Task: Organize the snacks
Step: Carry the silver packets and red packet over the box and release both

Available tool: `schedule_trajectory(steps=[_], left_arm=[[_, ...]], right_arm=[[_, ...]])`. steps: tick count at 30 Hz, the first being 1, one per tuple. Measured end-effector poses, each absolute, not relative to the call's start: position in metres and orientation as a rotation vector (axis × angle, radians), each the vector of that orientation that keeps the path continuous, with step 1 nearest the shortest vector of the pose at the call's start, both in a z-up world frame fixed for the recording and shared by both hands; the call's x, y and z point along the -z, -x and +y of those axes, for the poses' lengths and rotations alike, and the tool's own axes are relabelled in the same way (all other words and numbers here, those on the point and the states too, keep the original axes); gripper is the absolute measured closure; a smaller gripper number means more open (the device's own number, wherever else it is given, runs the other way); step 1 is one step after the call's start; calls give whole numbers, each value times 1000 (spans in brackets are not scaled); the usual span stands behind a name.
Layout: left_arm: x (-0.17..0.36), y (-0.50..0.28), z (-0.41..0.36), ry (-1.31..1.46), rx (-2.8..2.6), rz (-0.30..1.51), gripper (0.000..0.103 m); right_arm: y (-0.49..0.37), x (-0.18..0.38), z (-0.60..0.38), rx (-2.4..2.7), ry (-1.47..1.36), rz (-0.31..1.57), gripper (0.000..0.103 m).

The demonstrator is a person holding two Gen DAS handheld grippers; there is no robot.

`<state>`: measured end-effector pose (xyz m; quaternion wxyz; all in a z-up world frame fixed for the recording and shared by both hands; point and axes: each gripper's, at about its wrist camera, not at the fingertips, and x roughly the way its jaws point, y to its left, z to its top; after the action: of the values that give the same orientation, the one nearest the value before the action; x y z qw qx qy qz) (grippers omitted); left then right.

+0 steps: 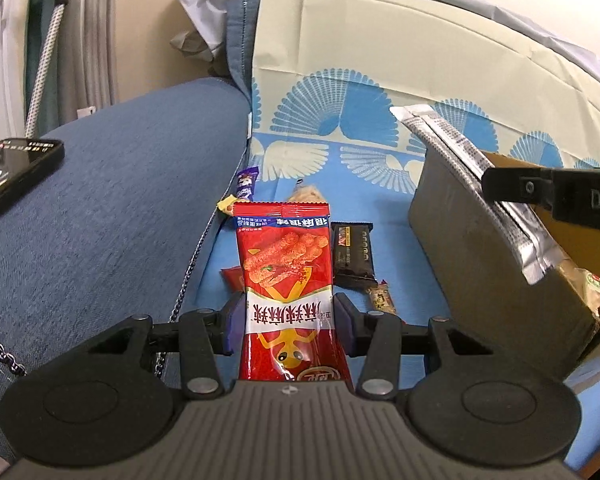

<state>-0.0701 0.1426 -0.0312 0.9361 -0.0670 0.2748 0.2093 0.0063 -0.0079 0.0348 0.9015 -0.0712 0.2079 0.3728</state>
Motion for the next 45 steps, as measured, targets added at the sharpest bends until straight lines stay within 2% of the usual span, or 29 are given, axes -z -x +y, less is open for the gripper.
schedule_trajectory(steps=[11, 37, 40, 42, 43, 44, 45], left_arm=[[11, 61, 131, 183, -432, 557, 52], [-75, -52, 19, 149, -178, 377, 52], [-84, -62, 6, 147, -151, 365, 48], [-88, -68, -2, 138, -127, 356, 31], [-90, -68, -6, 131, -119, 344, 29], [-91, -68, -9, 122, -114, 338, 29], [-90, -66, -11, 115, -110, 337, 29]], right_arm=[[-25, -45, -31, -705, 71, 436, 89], [-94, -46, -139, -345, -128, 448, 89], [-95, -45, -147, -302, -137, 448, 88], [-97, -43, -151, -271, -138, 454, 82], [-97, -42, -153, -258, -137, 461, 75], [-98, -41, -154, -245, -141, 467, 58], [-98, -39, -156, -230, -149, 468, 51]])
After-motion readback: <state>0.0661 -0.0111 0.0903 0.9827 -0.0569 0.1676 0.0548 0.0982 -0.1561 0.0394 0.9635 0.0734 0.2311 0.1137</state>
